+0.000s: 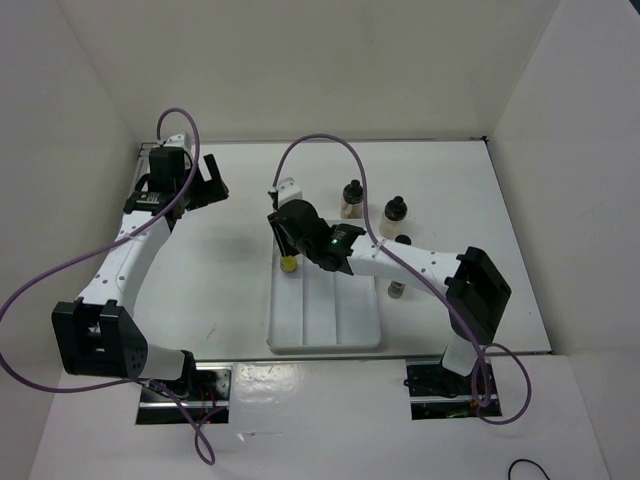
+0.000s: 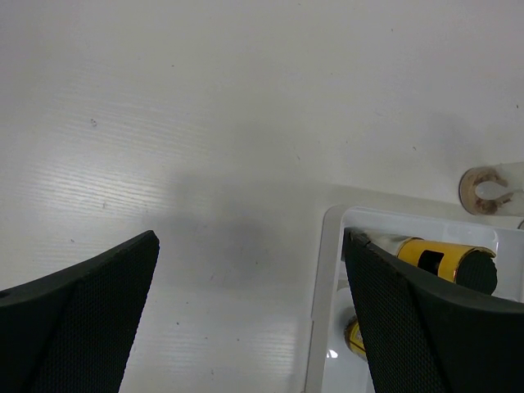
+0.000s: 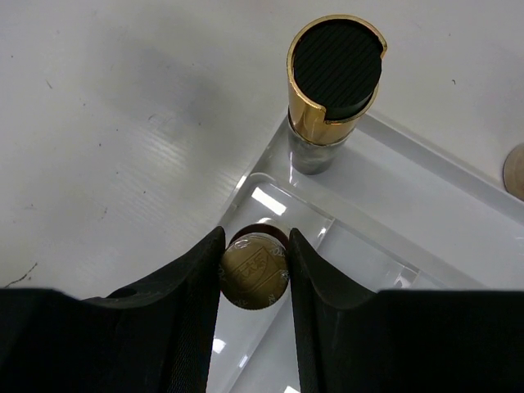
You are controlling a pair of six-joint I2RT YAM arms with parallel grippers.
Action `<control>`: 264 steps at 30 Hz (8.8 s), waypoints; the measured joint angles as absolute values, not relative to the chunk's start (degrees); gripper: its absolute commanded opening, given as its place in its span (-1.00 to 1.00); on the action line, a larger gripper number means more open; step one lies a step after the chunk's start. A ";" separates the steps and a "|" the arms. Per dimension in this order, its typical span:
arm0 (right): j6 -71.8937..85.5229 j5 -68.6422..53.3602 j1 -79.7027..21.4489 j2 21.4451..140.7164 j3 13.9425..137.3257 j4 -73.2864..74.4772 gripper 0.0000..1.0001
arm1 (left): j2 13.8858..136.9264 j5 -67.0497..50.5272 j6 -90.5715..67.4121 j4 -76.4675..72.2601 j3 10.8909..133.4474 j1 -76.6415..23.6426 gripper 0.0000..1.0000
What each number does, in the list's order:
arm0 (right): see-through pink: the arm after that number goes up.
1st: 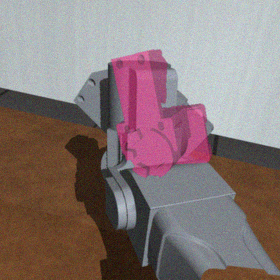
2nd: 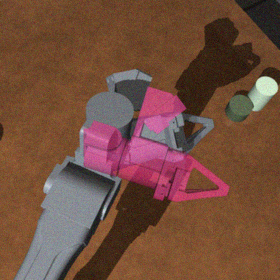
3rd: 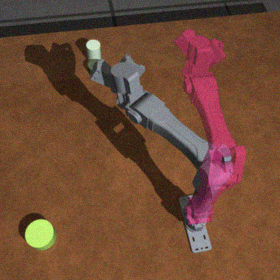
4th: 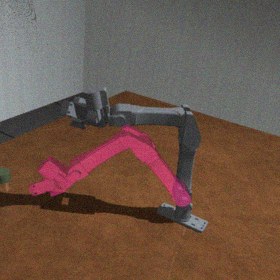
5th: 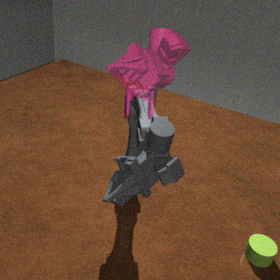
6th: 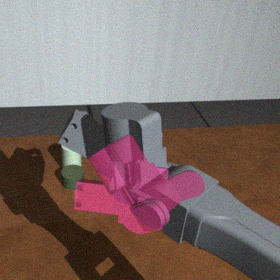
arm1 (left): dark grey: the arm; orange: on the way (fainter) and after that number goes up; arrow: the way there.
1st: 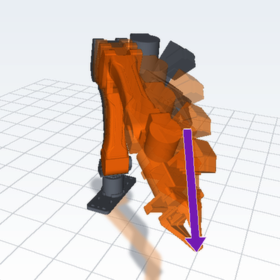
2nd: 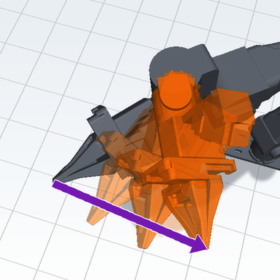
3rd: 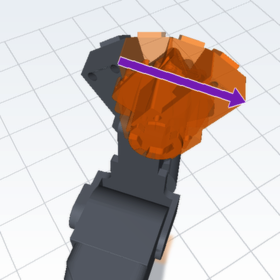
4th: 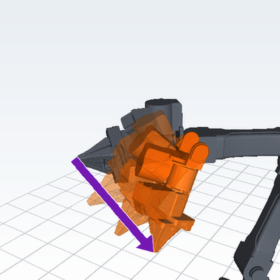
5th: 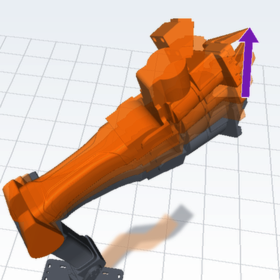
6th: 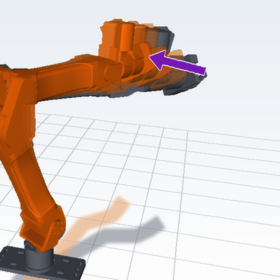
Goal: Organize the condiment bottles
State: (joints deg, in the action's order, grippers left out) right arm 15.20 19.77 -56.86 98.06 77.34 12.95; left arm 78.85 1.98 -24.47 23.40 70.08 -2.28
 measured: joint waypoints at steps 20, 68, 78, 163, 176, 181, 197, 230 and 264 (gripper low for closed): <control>14.92 21.02 -56.86 103.94 78.63 8.40 -0.44 | 78.85 0.21 -24.45 22.63 69.95 -2.28 1.00; 41.69 30.50 -21.80 56.14 53.67 31.24 0.95 | 93.19 -14.28 -10.63 22.22 99.94 -14.87 1.00; 39.81 24.71 -20.82 62.02 52.64 32.60 0.87 | 97.67 -7.18 -9.19 25.61 101.12 -20.78 1.00; 26.46 21.93 -50.76 102.52 75.68 24.60 0.05 | 86.48 1.58 -12.73 25.58 86.24 -10.63 1.00; 28.29 23.59 -50.76 102.61 75.94 25.63 0.87 | 86.46 1.50 -13.67 25.45 85.89 -10.57 1.00; 30.41 24.69 -50.76 101.51 76.49 28.56 0.87 | 86.46 1.08 -13.67 25.43 85.89 -10.57 1.00; 43.05 24.21 -42.13 69.93 67.02 39.72 0.97 | 86.46 -0.36 -13.76 25.26 85.86 -10.57 1.00; 58.59 23.88 -33.32 78.30 53.69 49.28 0.19 | 86.46 -0.56 -13.78 25.17 84.73 -10.57 1.00; 43.97 14.09 -44.36 79.40 67.77 34.70 -1.00 | 86.46 -2.35 -14.68 23.88 83.07 -9.34 1.00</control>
State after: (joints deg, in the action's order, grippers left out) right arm 43.97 14.09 -44.36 79.40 67.77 34.70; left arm 86.46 -2.35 -14.68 23.88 83.07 -9.34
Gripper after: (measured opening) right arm 0.511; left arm 0.997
